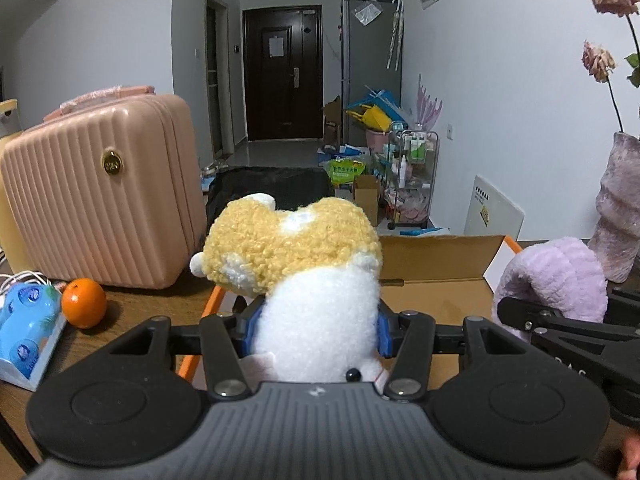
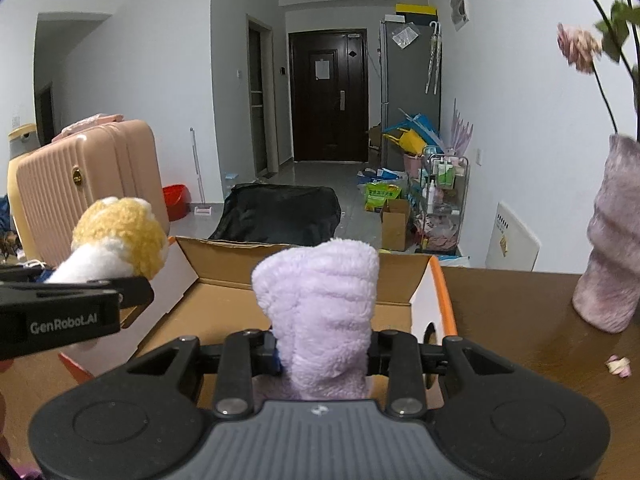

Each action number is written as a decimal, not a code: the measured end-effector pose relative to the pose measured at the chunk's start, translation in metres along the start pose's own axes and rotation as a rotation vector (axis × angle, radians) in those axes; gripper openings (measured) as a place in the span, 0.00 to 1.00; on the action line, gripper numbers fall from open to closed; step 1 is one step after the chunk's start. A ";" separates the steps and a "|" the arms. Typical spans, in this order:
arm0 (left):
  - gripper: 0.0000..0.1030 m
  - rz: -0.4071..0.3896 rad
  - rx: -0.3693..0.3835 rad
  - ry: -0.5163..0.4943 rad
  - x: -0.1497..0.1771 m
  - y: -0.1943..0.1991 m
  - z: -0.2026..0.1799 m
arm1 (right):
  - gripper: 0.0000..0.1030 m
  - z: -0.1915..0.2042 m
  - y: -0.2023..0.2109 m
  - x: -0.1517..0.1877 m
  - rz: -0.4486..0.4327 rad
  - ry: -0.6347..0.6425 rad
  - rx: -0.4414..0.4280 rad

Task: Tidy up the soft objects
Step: 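Carry the lamb and towel roll in both tools over the red box, then open both tools to drop the lamb and towel roll into the box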

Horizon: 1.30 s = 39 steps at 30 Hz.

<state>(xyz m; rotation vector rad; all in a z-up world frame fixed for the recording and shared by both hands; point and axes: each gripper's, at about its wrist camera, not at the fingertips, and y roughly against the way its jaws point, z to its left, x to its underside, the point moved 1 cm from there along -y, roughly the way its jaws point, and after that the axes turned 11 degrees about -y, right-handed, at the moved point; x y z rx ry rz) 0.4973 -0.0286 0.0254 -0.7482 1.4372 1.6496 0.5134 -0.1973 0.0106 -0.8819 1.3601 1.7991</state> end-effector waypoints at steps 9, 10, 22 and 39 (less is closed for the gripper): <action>0.51 0.019 -0.010 -0.009 0.008 -0.014 -0.007 | 0.32 -0.003 -0.006 0.007 -0.028 -0.012 0.011; 0.51 0.023 -0.011 -0.009 0.009 -0.016 -0.006 | 0.37 -0.003 -0.007 0.008 -0.023 -0.011 0.013; 0.99 0.006 -0.078 0.032 0.011 -0.013 0.004 | 1.00 -0.009 -0.009 0.008 -0.029 -0.041 0.072; 1.00 0.006 -0.065 0.057 0.009 -0.007 0.007 | 1.00 -0.013 -0.001 0.002 -0.030 -0.075 0.084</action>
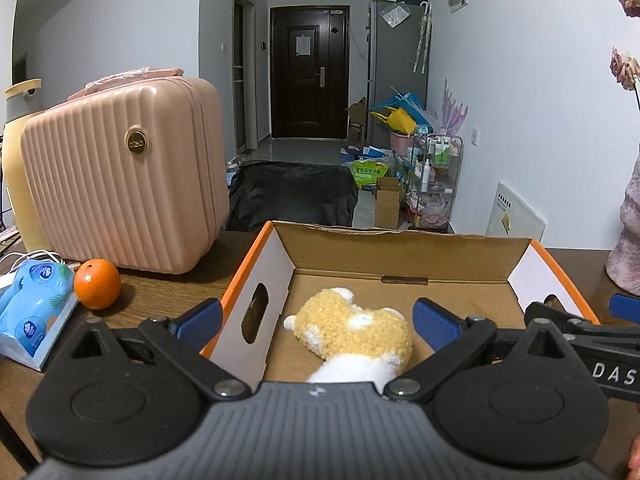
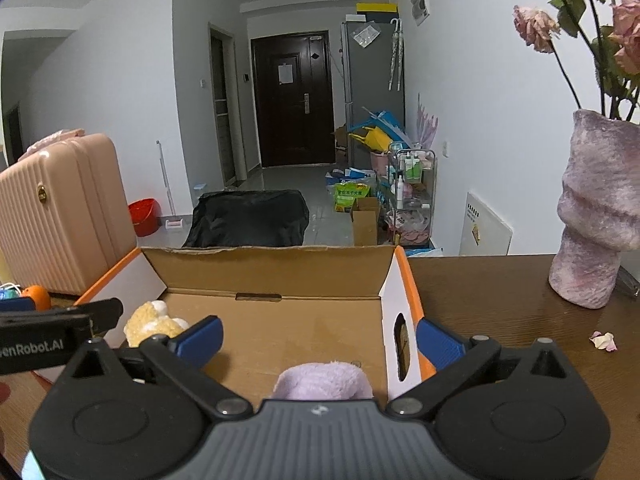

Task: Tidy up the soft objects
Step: 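Open both tools to drop the lamb and towel roll into the box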

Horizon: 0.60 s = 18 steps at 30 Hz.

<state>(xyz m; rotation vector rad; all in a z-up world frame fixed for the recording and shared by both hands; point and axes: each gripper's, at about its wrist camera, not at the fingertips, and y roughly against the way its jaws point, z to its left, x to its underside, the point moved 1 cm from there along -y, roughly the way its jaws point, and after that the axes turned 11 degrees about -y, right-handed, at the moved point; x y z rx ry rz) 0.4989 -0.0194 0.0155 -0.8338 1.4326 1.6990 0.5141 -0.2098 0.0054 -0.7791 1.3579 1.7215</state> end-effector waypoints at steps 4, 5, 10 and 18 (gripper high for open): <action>1.00 -0.007 0.011 0.014 0.000 0.007 0.003 | 1.00 0.000 0.013 -0.003 -0.017 -0.006 -0.002; 1.00 -0.012 0.012 0.015 0.000 0.010 0.003 | 1.00 0.000 0.016 -0.003 -0.022 -0.004 -0.002; 1.00 -0.035 0.021 0.015 0.004 0.028 0.007 | 1.00 0.001 0.040 -0.002 -0.048 0.010 -0.018; 1.00 -0.058 0.036 0.015 0.018 0.059 0.015 | 1.00 0.006 0.082 0.009 -0.096 0.048 -0.046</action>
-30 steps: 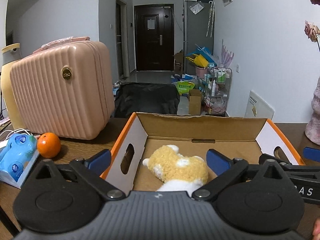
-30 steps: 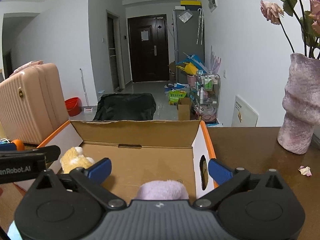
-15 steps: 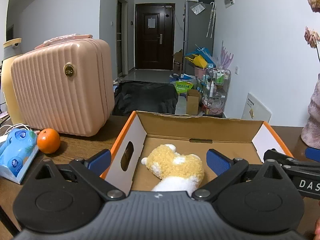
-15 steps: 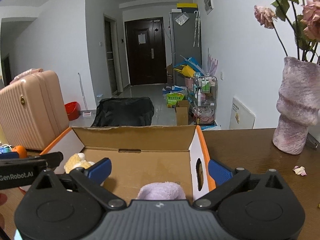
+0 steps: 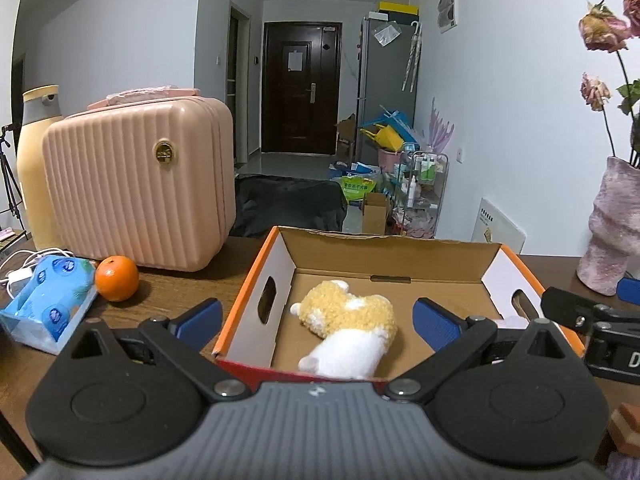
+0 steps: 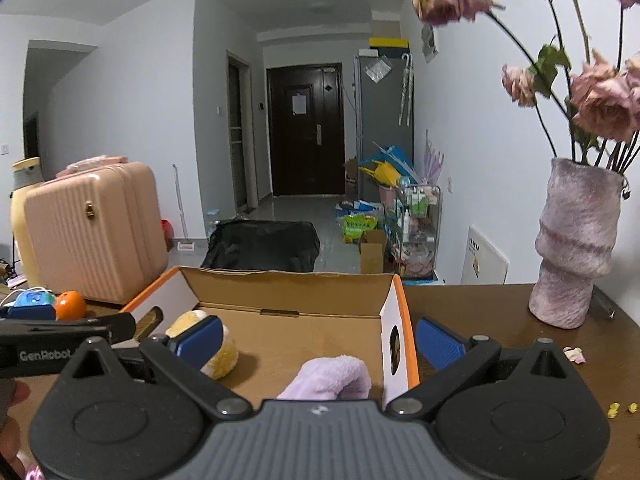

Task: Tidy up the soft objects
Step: 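Open both tools to drop the lamb and towel roll into the box, then move the left tool back over the table toward the white foam cylinder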

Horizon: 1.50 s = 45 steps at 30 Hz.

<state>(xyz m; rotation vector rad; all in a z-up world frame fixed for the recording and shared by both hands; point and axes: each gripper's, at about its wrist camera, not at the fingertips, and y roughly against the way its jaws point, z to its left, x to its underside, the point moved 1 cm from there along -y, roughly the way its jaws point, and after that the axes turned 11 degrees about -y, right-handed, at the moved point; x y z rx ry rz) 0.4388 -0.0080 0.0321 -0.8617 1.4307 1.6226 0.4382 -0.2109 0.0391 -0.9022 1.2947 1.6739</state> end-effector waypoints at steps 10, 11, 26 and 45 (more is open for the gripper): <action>1.00 -0.020 0.007 0.034 0.017 0.039 0.017 | 1.00 0.005 0.043 0.020 -0.026 0.025 -0.021; 1.00 -0.023 0.008 0.034 0.020 0.043 0.018 | 1.00 0.006 0.046 0.023 -0.025 0.029 -0.023; 1.00 -0.045 0.023 0.014 0.057 0.101 0.031 | 1.00 0.020 0.097 0.070 -0.017 0.062 -0.055; 1.00 -0.058 0.056 0.003 0.101 0.160 0.045 | 1.00 0.039 0.147 0.120 -0.002 0.088 -0.085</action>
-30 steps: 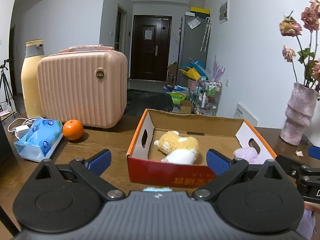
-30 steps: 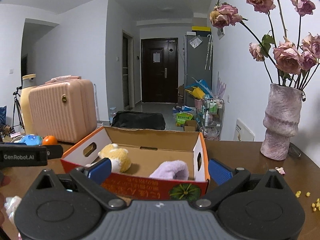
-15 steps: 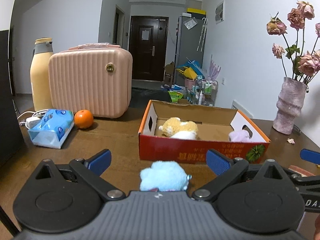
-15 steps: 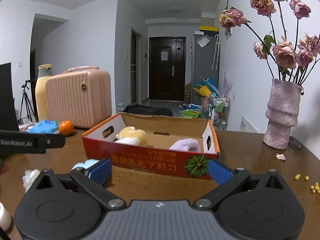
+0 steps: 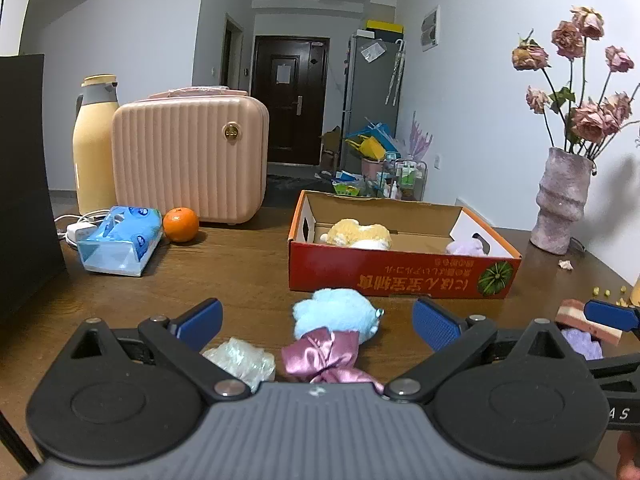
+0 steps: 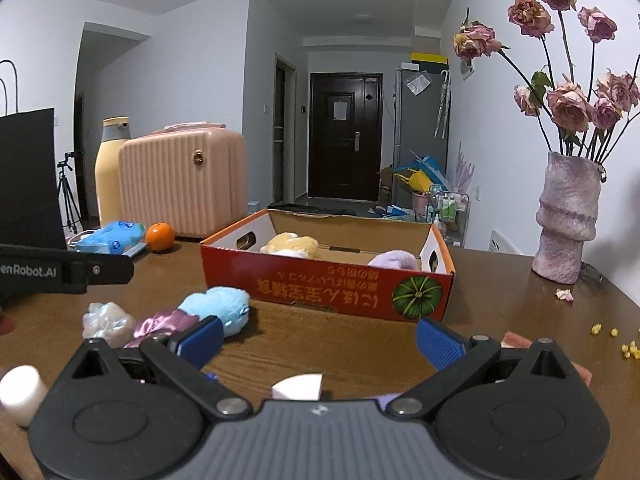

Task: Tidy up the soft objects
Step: 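Move the left tool back over the table toward the white foam cylinder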

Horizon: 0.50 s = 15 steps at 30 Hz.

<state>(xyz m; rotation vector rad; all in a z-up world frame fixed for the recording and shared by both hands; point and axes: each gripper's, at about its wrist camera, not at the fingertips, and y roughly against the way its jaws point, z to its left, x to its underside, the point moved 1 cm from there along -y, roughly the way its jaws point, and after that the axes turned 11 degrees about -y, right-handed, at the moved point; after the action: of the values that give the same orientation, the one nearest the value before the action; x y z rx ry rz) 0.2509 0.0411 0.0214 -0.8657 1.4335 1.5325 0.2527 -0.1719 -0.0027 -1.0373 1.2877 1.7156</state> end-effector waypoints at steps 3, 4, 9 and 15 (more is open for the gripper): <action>1.00 -0.002 0.002 -0.012 0.007 0.008 0.001 | 1.00 0.002 0.007 0.008 0.004 -0.005 -0.005; 1.00 0.000 0.001 -0.017 0.009 0.010 0.002 | 1.00 0.003 0.009 0.010 0.005 -0.005 -0.006; 1.00 0.005 -0.006 -0.040 0.023 0.021 0.004 | 1.00 0.009 0.017 0.021 0.006 0.005 -0.008; 1.00 0.025 -0.008 -0.052 0.036 0.030 0.009 | 1.00 0.015 0.025 0.031 0.008 0.010 -0.015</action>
<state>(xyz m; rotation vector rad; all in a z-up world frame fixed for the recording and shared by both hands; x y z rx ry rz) 0.2099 0.0552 0.0018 -0.8103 1.4065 1.5687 0.2157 -0.1604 -0.0192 -1.0519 1.2888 1.7306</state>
